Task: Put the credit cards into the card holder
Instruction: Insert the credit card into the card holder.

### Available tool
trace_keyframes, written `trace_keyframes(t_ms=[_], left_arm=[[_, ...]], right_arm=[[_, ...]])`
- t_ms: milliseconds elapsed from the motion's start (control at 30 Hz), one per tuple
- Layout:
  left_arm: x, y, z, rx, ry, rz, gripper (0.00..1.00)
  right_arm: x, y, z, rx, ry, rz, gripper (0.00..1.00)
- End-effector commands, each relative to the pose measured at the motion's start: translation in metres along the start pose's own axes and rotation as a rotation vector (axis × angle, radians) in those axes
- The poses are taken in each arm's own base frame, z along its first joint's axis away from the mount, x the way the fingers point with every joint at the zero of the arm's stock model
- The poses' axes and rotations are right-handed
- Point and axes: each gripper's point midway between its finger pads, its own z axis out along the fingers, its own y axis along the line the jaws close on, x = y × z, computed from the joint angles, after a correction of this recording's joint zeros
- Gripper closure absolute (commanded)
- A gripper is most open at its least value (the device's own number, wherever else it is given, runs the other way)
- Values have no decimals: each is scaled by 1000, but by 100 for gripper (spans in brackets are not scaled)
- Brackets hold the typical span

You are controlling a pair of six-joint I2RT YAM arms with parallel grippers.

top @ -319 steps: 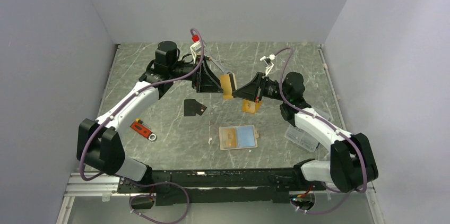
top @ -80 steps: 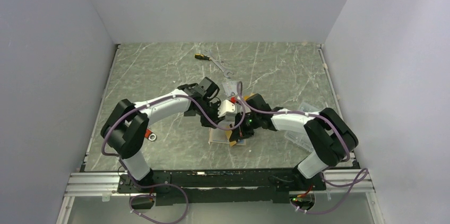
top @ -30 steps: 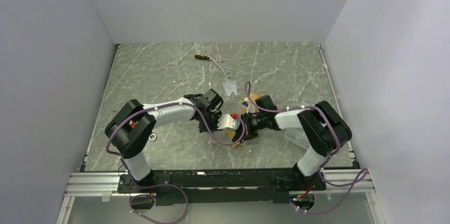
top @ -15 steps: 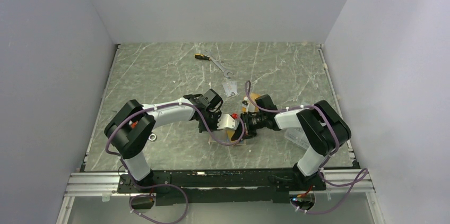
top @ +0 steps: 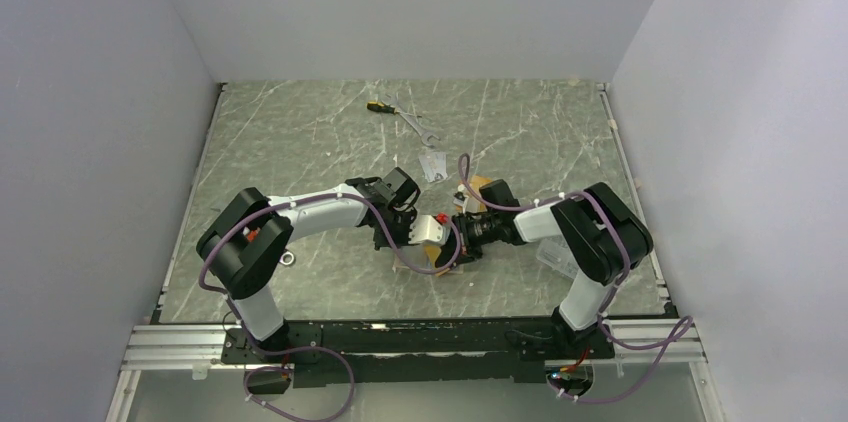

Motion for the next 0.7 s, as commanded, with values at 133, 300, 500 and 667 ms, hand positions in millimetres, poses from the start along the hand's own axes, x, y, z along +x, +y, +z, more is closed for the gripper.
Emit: trace_keyframes(t_ms=[133,300,500,667], left_arm=[[15,-5,1,11,52,27,89],[20,-8,4,16,68,36,90],[24,-10,6,21,84,44,92],[24,-12,8,27,81,49,92]], right_arm=[[-16,7,5,-28,-9,-46,100],[-24,7,8,-22,-17,-46,100],[-31,2,12,-3,-39,-16,100],[-31,-7,15,25,-70,22,97]])
